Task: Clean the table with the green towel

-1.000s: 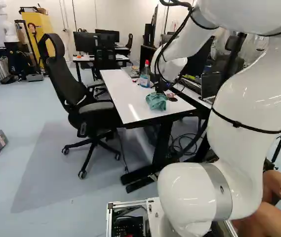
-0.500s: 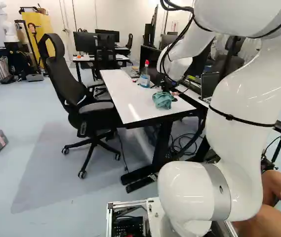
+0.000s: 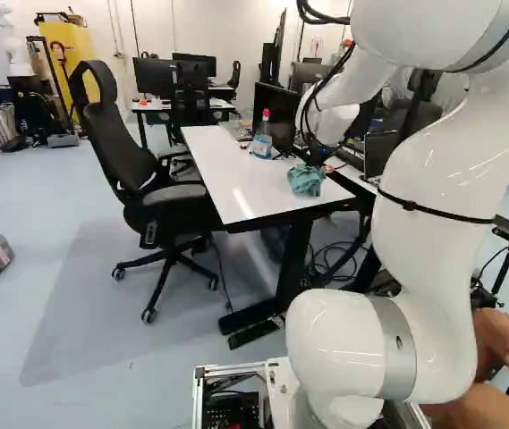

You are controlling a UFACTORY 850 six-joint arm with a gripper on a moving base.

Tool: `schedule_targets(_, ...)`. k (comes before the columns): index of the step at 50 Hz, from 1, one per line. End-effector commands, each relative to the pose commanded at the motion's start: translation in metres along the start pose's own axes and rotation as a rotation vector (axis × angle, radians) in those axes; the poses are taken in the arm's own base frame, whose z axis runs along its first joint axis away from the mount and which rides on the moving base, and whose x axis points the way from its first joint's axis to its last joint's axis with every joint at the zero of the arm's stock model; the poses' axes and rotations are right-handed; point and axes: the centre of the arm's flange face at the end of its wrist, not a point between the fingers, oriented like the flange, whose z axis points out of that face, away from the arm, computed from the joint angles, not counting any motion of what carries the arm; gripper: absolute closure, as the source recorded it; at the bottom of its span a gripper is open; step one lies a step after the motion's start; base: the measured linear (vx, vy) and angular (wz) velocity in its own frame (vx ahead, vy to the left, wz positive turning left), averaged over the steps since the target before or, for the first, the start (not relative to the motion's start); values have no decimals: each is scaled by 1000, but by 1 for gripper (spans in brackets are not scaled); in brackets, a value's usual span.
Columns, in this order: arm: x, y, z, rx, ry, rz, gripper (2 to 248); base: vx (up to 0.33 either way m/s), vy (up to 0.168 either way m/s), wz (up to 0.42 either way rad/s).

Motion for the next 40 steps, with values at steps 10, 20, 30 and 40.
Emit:
schedule_targets(10,4,16,3,-19,2,20,222,0,0,0)
schedule_targets(20,4,17,4,-20,2,22,222,0,0,0)
schedule_targets(30,4,17,4,-20,2,22,222,0,0,0)
schedule_targets(40,4,17,4,-20,2,22,175,0,0,0)
